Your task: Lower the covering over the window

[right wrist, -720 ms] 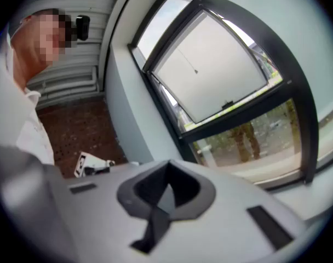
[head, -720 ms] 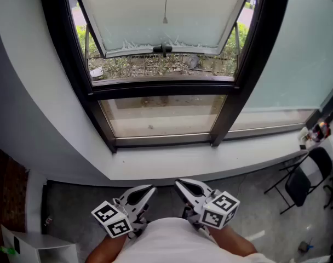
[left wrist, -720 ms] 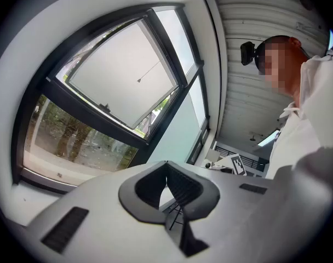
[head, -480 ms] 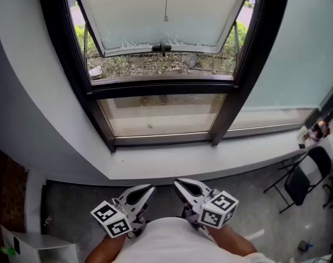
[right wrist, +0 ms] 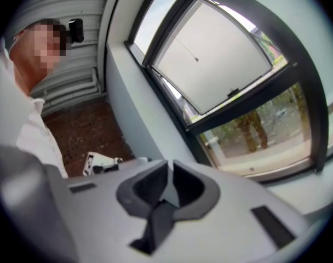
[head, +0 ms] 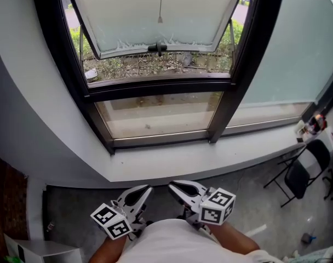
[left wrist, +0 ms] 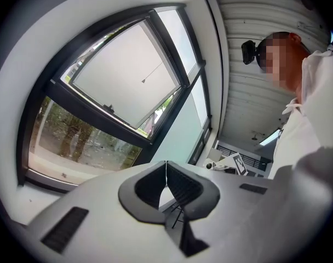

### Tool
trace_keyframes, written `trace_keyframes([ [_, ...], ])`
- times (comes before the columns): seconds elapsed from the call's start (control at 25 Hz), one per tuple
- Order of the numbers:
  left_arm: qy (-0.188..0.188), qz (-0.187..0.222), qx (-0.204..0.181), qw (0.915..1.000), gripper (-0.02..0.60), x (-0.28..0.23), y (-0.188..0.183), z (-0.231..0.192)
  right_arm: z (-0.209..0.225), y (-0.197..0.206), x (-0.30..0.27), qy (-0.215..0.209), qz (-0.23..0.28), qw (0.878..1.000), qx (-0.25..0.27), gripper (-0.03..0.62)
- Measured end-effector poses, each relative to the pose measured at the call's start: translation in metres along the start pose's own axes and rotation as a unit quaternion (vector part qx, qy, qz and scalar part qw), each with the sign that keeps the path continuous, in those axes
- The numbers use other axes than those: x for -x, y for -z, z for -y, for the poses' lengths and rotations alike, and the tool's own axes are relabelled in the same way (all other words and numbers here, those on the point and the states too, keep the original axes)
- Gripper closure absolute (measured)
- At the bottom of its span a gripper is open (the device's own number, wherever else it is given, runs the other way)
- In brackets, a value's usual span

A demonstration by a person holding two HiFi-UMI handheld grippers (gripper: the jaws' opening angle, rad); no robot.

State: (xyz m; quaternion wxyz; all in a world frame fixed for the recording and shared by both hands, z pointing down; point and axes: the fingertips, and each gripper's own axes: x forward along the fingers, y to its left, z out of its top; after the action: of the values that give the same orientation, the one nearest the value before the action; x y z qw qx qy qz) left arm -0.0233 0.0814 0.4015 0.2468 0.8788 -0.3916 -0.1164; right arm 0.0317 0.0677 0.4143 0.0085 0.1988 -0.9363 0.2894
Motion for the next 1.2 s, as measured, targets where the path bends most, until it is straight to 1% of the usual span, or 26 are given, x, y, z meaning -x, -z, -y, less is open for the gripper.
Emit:
trace_keyframes([
  [0.24, -0.015, -0.003, -0.01, 0.9998, 0.563, 0.02, -0.006, -0.018, 0.0, 0.002, -0.014, 0.03, 0.001, 0.999, 0.032, 0.568],
  [0.4, -0.025, -0.001, -0.017, 0.9996, 0.561, 0.038, -0.011, -0.03, 0.0, 0.003, -0.024, 0.05, 0.011, 0.998, 0.033, 0.568],
  [0.68, -0.026, -0.005, -0.02, 0.9995, 0.561, 0.061, -0.013, -0.047, -0.002, 0.009, -0.037, 0.082, 0.023, 0.995, 0.046, 0.565],
  [0.84, -0.022, -0.013, -0.021, 0.9995, 0.561, 0.062, -0.01, -0.05, 0.004, 0.008, -0.035, 0.104, 0.03, 0.993, 0.052, 0.56],
  [0.96, -0.021, -0.016, -0.018, 0.9995, 0.561, 0.058, -0.008, -0.053, 0.012, 0.005, -0.034, 0.117, 0.034, 0.991, 0.058, 0.54],
  [1.2, -0.026, -0.012, -0.021, 0.9993, 0.561, 0.025, -0.015, -0.07, 0.048, -0.021, -0.038, 0.119, 0.039, 0.989, 0.079, 0.52],
])
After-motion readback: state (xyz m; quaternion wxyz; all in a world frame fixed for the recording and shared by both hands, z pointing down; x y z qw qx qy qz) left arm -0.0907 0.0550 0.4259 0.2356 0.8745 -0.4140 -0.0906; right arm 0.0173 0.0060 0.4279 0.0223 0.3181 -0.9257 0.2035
